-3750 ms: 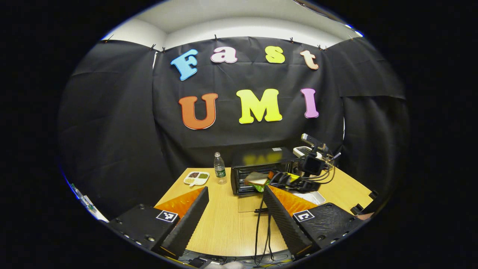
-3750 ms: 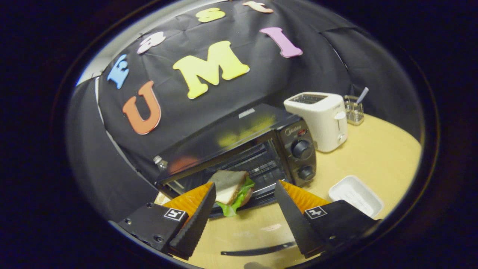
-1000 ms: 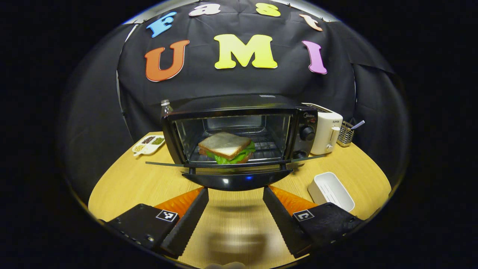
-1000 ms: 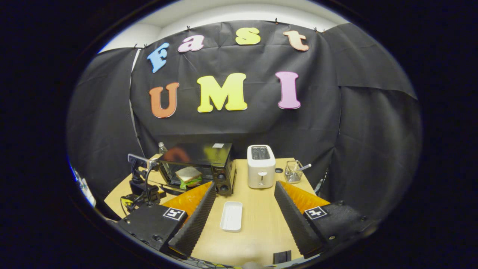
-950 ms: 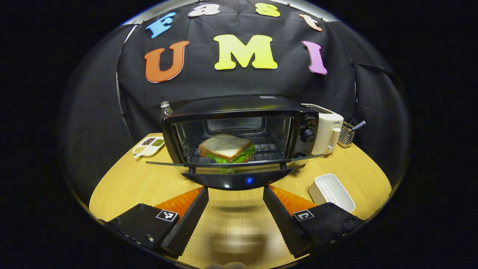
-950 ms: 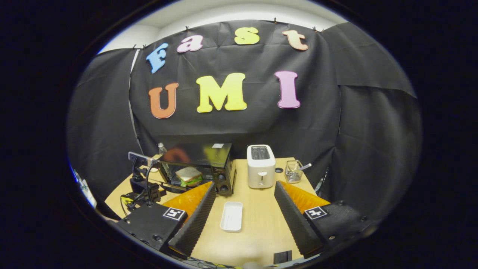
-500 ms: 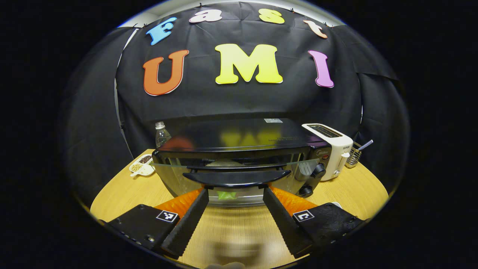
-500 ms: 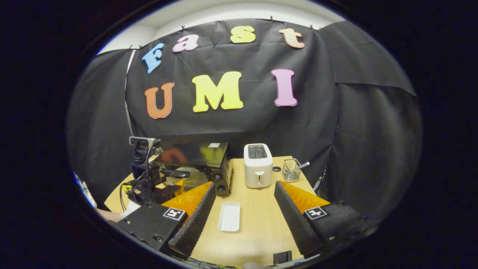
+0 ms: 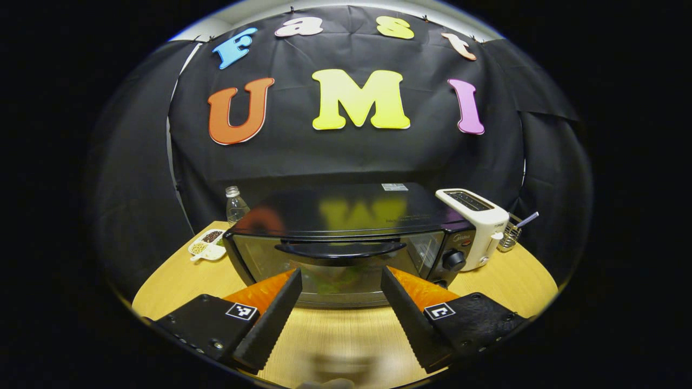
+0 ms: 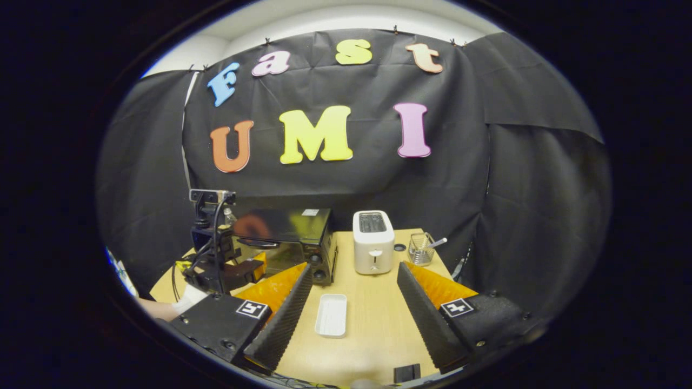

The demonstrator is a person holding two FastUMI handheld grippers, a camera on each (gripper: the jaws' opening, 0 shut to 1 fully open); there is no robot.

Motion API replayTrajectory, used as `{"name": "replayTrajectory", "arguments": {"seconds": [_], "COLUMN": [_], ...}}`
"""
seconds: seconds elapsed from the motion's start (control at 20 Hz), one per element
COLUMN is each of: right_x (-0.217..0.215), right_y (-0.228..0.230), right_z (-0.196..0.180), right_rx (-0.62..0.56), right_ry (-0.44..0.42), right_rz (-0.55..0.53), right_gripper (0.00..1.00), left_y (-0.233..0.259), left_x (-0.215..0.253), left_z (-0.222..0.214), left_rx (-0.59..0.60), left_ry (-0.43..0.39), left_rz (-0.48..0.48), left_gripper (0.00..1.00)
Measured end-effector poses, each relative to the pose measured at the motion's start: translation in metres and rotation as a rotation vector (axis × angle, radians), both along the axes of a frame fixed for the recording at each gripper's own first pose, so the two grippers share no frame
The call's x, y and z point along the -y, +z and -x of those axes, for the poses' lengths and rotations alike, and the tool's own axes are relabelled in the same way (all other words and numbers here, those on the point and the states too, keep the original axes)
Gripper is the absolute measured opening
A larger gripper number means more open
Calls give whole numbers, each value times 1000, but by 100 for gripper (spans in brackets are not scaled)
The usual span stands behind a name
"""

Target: Open the electric oven with the left hand, put the food in, and close the electric oven.

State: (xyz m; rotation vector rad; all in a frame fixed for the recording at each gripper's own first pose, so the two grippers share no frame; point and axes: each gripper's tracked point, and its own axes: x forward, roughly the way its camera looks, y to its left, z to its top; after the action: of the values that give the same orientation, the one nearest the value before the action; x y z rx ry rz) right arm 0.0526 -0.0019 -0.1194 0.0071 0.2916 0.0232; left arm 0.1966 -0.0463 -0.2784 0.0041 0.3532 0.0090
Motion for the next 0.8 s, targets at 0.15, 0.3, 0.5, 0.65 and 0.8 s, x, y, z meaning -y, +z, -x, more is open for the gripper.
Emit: {"name": "replayTrajectory", "arguments": {"seconds": [0.15,0.3,0.5,0.65,0.8], "right_x": [-8,-20,-26,-29,-34], "right_y": [13,28,52,73,80], "right_z": [0,3,7,11,16], "right_rx": [34,70,123,178,202], "right_ry": [16,39,45,38,39], "right_rz": [13,-5,-5,10,11], "right_gripper": [100,100,100,100,91], "left_y": [32,69,123,168,210], "left_x": [-7,-17,-30,-36,-38], "left_z": [29,62,107,136,159], "left_rx": [48,103,166,221,284], "left_ry": [8,5,-8,4,11], "left_rz": [11,10,14,51,64], "left_gripper": [96,96,96,95,95]}}
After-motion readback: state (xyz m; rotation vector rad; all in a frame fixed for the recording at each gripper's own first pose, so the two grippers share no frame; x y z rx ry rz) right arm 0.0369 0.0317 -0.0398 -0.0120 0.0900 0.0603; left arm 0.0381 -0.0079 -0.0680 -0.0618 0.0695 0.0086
